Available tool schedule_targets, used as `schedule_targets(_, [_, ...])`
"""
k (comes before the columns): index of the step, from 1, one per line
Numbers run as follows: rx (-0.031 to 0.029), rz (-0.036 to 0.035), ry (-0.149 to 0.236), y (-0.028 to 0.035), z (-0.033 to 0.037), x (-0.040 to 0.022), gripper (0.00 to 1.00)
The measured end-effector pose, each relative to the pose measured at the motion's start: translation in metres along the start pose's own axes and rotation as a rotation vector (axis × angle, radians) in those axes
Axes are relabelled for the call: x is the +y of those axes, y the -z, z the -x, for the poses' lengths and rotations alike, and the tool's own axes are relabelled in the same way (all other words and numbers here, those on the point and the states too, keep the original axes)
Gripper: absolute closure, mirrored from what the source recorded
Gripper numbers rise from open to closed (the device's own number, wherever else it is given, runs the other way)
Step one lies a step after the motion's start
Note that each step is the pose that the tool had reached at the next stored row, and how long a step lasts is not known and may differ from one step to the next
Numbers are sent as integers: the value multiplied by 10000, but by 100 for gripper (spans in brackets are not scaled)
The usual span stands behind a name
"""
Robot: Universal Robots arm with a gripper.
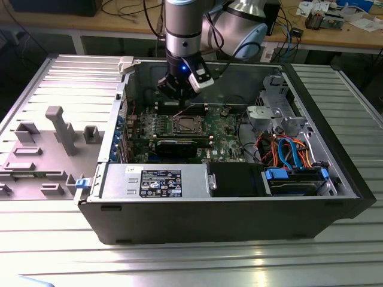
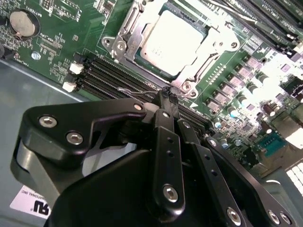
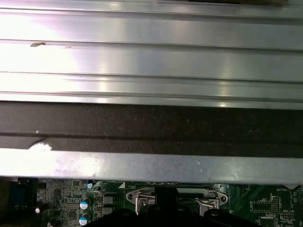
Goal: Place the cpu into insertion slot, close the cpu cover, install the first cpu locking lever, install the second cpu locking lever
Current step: 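Install the first cpu locking lever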
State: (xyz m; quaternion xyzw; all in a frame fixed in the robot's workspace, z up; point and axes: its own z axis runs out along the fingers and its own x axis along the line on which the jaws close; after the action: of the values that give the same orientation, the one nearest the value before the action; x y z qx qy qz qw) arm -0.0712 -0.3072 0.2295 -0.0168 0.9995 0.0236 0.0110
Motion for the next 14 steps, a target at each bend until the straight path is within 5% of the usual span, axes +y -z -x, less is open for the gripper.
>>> schedule_targets(4, [3, -74, 1, -19, 9, 15, 89])
schedule_targets(14, [4, -111, 2, -40, 90, 36, 89])
